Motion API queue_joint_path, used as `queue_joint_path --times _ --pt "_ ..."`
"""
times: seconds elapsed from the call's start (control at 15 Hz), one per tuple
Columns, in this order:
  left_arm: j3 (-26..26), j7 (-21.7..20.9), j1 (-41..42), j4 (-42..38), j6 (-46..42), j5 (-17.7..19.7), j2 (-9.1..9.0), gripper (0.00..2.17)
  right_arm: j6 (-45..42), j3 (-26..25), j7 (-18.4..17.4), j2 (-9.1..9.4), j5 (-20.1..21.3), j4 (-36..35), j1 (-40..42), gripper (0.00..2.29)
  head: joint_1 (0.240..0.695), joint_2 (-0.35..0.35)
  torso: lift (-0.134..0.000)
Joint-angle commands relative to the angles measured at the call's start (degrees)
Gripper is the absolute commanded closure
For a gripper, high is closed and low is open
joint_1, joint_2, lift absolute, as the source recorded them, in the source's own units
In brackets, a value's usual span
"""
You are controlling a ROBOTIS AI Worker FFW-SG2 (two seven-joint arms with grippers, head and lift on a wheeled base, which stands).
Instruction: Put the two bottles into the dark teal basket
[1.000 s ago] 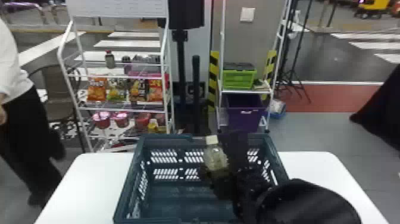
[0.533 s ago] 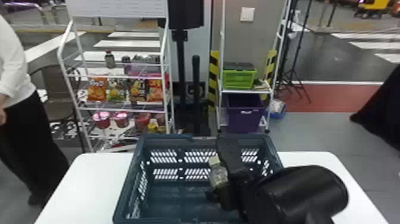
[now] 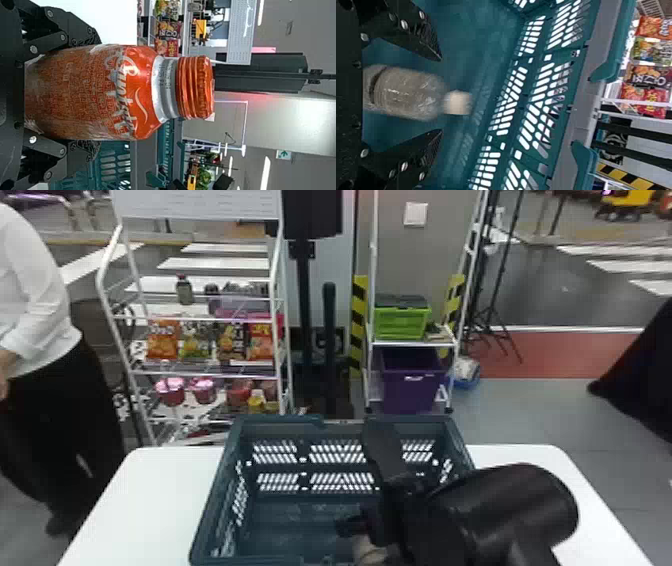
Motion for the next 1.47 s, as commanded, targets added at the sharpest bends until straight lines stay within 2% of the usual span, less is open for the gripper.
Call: queue_joint_path --times 0.0,0.2,0.4,0.53,0.67,0.93,1.2,1.4 --pt "-0.09 0.00 -0.20 -0.09 0.00 0.04 0.17 2.12 -5.07 0.17 0.53 0.31 0.08 -2.71 1.58 0.01 0.499 0.000 0.000" --pt "-0.35 0.00 -0.29 0.00 0.00 0.12 0.52 2.12 -21.42 0.61 1.14 0.31 0.96 -7.81 7.65 0.03 0.499 0.000 0.000" --pt "-0.53 0.00 -0.38 -0.09 0.00 0.12 0.61 2.12 -40.23 0.26 1.41 -0.09 3.59 -15.02 18.63 0.03 0.499 0.000 0.000" --pt "-1.05 0.00 -0.56 -0.09 0.00 0.04 0.70 2.12 -57.10 -1.76 1.67 -3.08 5.09 -18.80 28.21 0.03 0.499 0.000 0.000" --pt "-1.05 0.00 -0.73 -0.61 0.00 -0.14 0.70 2.12 -67.47 -4.14 1.67 -5.80 5.09 -22.66 37.18 0.03 0.499 0.000 0.000" --pt "-1.05 0.00 -0.64 -1.32 0.18 -0.40 0.70 2.12 -86.98 -10.73 3.61 -7.65 4.91 -25.74 55.20 0.03 0.499 0.000 0.000" --pt "-0.35 -0.09 -0.47 -3.16 0.18 -0.58 0.70 2.12 -95.60 -14.77 5.10 -7.38 3.59 -23.02 67.32 0.04 0.499 0.000 0.000" --pt "1.06 -0.09 0.06 -5.98 1.59 -0.58 0.70 2.12 -101.05 -16.44 8.26 -4.75 2.54 -19.15 72.51 0.05 0.499 0.000 0.000"
